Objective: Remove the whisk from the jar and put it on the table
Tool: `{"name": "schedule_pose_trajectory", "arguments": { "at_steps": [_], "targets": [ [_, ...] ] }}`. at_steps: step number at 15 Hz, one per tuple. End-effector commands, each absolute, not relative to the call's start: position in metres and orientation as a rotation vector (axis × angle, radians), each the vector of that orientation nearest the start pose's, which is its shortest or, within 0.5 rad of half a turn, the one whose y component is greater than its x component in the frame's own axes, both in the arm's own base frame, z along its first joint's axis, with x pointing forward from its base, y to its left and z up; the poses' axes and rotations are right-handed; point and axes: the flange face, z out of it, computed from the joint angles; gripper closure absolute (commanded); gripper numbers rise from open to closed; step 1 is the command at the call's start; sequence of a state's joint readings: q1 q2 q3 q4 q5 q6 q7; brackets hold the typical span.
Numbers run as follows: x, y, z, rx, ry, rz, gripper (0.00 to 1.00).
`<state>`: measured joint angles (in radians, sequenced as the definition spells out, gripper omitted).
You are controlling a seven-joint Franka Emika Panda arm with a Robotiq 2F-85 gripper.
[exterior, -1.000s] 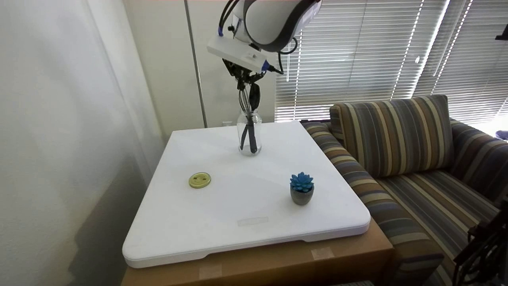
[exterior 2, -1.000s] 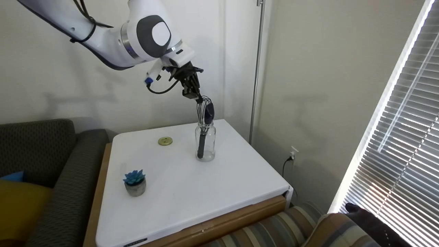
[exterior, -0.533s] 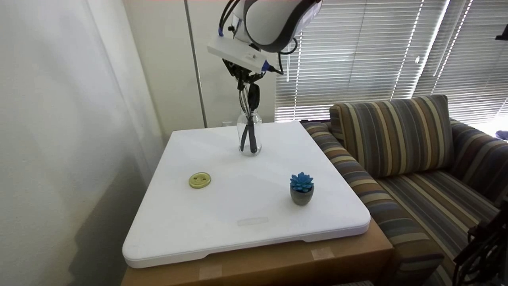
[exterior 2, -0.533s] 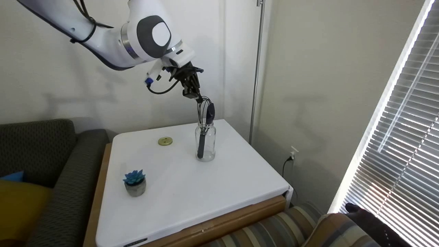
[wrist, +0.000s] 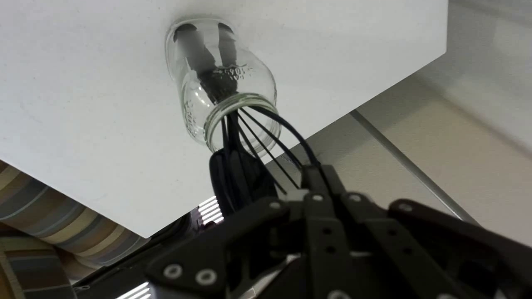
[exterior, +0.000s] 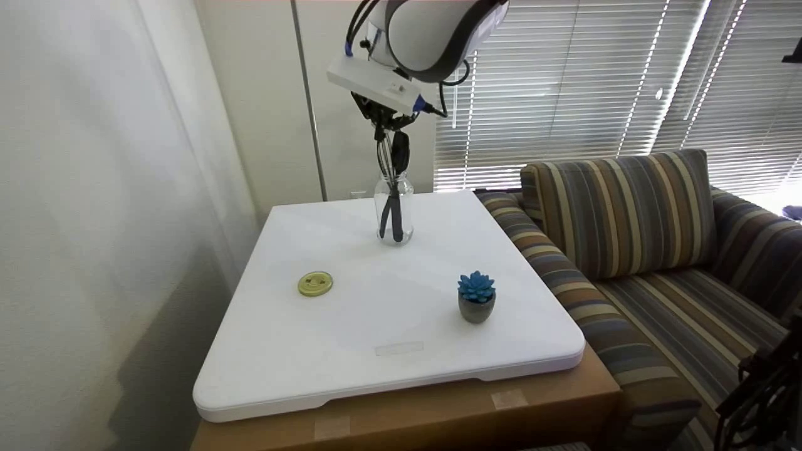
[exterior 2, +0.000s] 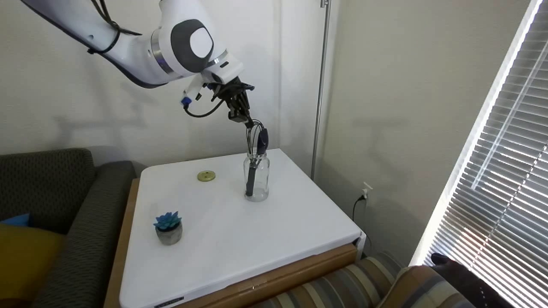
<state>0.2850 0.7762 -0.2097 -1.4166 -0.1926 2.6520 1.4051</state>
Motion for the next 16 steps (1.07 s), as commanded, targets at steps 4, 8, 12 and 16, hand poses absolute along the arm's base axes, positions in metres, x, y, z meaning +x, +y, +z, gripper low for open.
{"name": "schedule_pose_trajectory", "arguments": {
  "at_steps": [4,8,12,16],
  "targets": [
    [0.753,0.104,0.301,-2.511,1.444,-0.869,0.99],
    [0.749,0.114,0.309,-2.531,1.373,-0.944,0.99],
    [0.742,0.120,0.312,-2.532,1.337,-0.984,0.99],
    [0.732,0.123,0.309,-2.528,1.324,-1.010,0.99]
  ]
}}
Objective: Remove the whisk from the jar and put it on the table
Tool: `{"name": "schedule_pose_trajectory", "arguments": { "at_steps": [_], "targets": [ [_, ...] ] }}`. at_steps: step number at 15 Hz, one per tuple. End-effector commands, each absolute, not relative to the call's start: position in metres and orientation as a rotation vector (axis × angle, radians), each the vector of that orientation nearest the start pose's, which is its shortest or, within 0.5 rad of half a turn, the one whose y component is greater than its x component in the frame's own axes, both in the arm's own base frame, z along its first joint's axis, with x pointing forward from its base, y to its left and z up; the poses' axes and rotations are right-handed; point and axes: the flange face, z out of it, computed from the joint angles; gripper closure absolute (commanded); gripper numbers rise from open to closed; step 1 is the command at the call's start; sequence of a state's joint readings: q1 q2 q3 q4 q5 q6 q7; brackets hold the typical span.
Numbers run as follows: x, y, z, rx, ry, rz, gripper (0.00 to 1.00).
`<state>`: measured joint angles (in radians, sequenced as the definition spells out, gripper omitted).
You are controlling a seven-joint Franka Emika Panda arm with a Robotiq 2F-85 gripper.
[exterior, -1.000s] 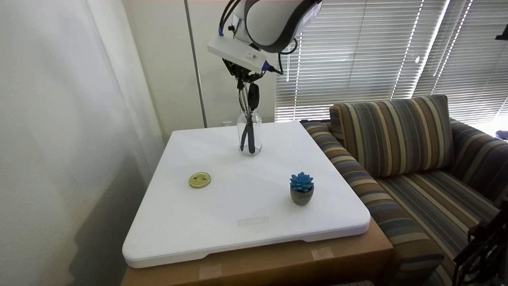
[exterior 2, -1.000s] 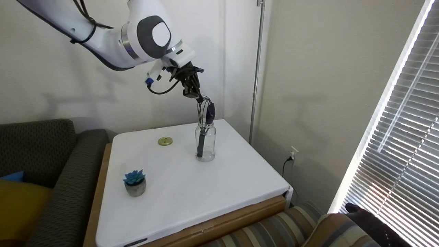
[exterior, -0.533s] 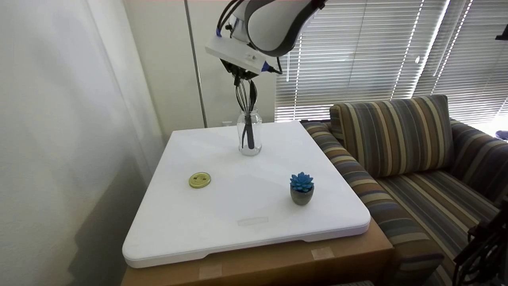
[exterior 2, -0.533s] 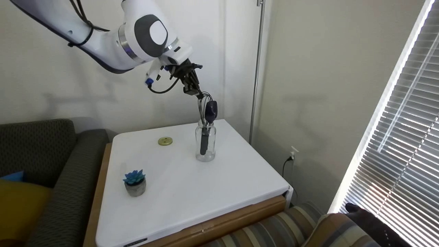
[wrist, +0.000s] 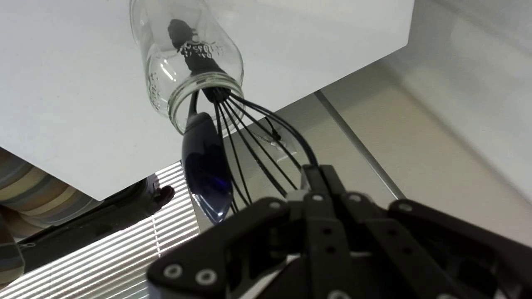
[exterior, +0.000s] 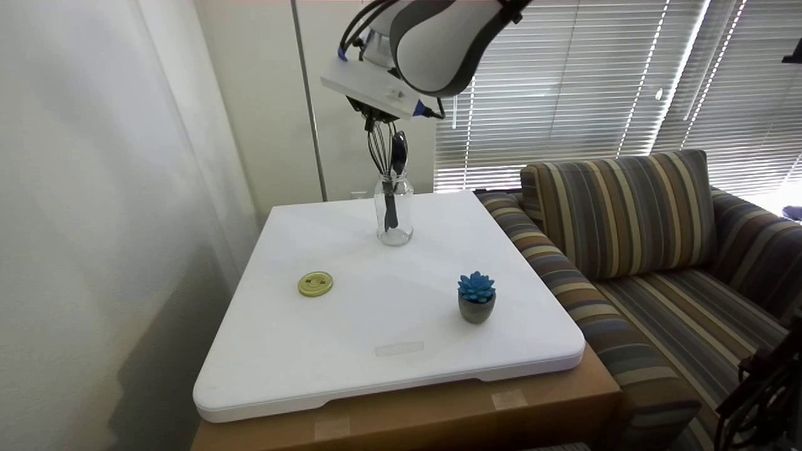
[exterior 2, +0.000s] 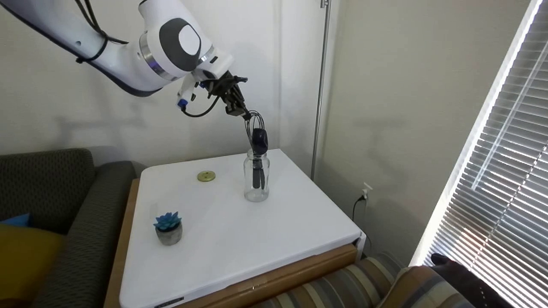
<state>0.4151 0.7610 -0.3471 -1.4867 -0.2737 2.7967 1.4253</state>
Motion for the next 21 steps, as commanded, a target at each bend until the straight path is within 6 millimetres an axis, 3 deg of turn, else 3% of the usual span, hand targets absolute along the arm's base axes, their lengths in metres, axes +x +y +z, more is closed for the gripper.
{"name": "schedule_pose_trajectory", "arguments": {
  "at_steps": [1,12,21],
  "targets": [
    [0.729,0.124,0.308,-2.528,1.323,-1.017,0.99],
    [0.690,0.127,0.334,-2.535,1.314,-1.148,0.99],
    [0.702,0.122,0.345,-2.513,1.325,-1.191,0.99]
  ]
}}
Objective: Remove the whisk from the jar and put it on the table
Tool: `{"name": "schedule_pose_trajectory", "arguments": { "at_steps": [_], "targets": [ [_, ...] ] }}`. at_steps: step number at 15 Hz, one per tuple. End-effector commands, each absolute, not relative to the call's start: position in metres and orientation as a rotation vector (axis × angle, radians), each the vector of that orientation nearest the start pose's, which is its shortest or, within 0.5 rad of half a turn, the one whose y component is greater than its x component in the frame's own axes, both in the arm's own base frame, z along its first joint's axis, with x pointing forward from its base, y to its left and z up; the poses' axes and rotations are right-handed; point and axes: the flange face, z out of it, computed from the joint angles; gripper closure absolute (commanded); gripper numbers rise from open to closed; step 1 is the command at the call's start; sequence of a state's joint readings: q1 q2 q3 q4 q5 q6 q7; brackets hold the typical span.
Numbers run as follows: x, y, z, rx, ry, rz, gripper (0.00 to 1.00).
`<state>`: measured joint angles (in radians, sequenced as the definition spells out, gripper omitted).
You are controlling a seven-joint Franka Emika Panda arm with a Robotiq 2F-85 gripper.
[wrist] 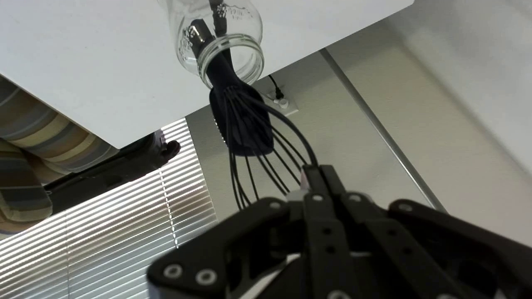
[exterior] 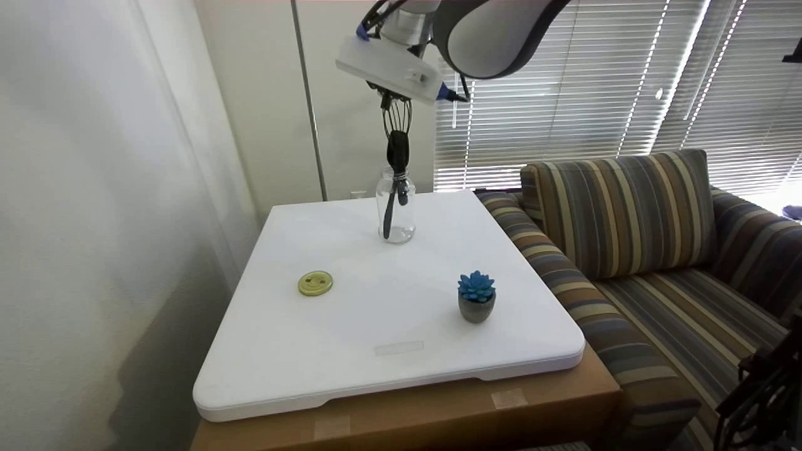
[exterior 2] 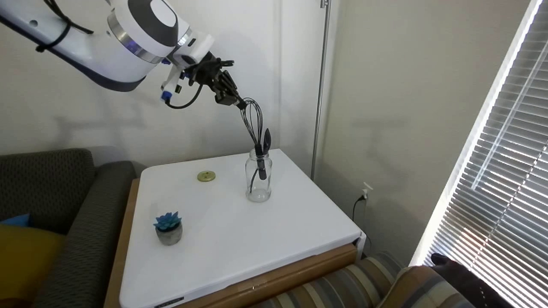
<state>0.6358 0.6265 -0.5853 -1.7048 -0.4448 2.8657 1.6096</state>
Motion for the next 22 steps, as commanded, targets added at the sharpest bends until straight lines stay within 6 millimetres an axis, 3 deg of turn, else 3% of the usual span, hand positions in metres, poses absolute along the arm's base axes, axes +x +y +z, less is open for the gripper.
{"name": "schedule_pose_trajectory", "arguments": {
  "at_steps": [1,22],
  "targets": [
    [0.703,0.121,0.347,-2.505,1.334,-1.195,0.99],
    [0.720,0.117,0.404,-2.351,1.357,-1.298,0.99]
  ]
}}
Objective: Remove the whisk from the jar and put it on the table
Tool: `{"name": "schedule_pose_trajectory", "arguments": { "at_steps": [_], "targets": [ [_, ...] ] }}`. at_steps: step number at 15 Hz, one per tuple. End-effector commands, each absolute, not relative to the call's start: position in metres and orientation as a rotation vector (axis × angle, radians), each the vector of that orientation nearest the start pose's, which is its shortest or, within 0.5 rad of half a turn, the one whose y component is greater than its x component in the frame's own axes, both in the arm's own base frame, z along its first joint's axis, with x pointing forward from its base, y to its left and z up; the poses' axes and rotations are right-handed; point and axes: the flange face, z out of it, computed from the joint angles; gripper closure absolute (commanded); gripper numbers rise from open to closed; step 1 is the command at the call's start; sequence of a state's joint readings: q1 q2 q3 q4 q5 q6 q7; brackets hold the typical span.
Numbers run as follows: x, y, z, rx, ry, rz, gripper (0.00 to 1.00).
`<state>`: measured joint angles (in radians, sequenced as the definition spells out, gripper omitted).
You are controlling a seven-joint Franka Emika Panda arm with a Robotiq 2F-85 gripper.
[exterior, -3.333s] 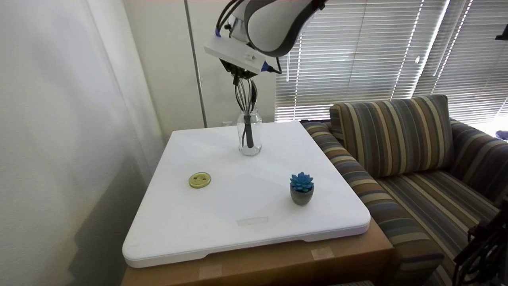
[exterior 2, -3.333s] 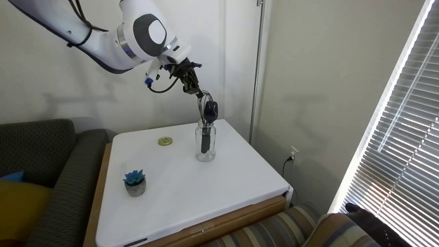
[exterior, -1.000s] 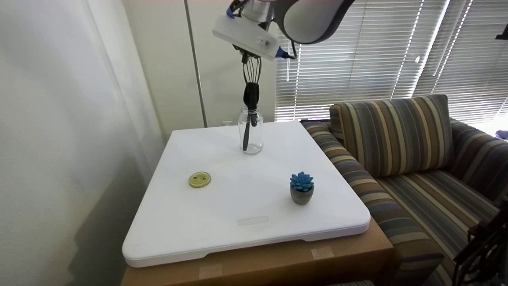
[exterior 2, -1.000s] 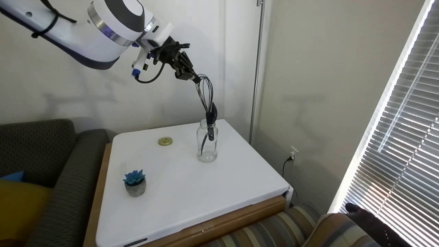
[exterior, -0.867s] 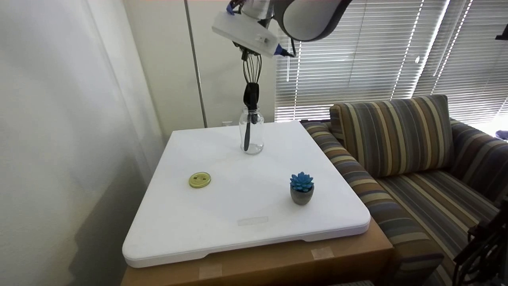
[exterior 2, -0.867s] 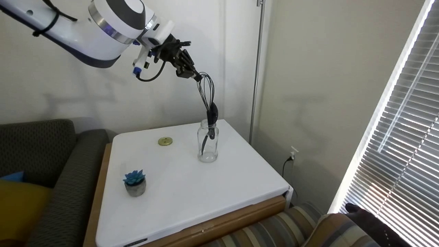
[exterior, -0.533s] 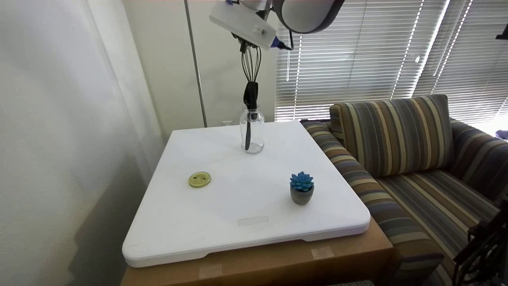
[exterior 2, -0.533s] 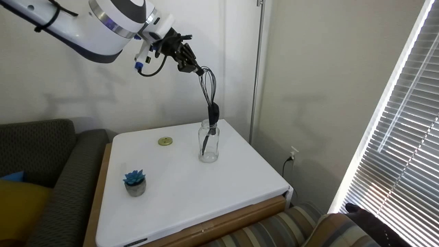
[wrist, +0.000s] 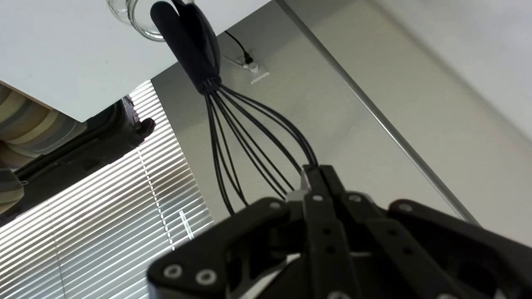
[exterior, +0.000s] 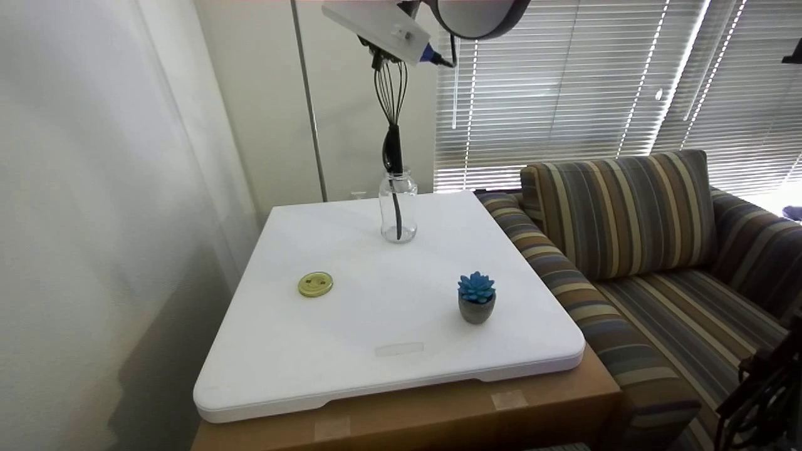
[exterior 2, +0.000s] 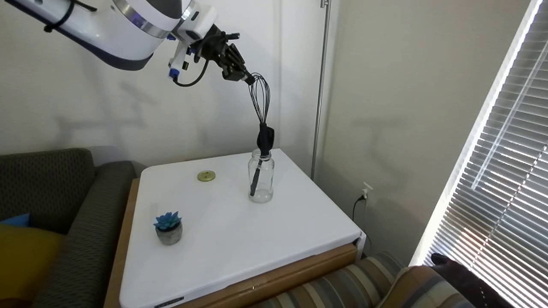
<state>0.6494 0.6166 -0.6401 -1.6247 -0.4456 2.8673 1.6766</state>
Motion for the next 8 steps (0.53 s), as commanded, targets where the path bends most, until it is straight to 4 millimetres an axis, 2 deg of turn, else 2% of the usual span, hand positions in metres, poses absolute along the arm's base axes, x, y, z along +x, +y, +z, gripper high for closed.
{"name": "schedule_pose_trajectory", "arguments": {
  "at_steps": [1,8],
  "targets": [
    [0.720,0.118,0.407,-2.347,1.354,-1.302,0.99],
    [0.721,0.121,0.419,-2.364,1.333,-1.301,0.99]
  ]
}}
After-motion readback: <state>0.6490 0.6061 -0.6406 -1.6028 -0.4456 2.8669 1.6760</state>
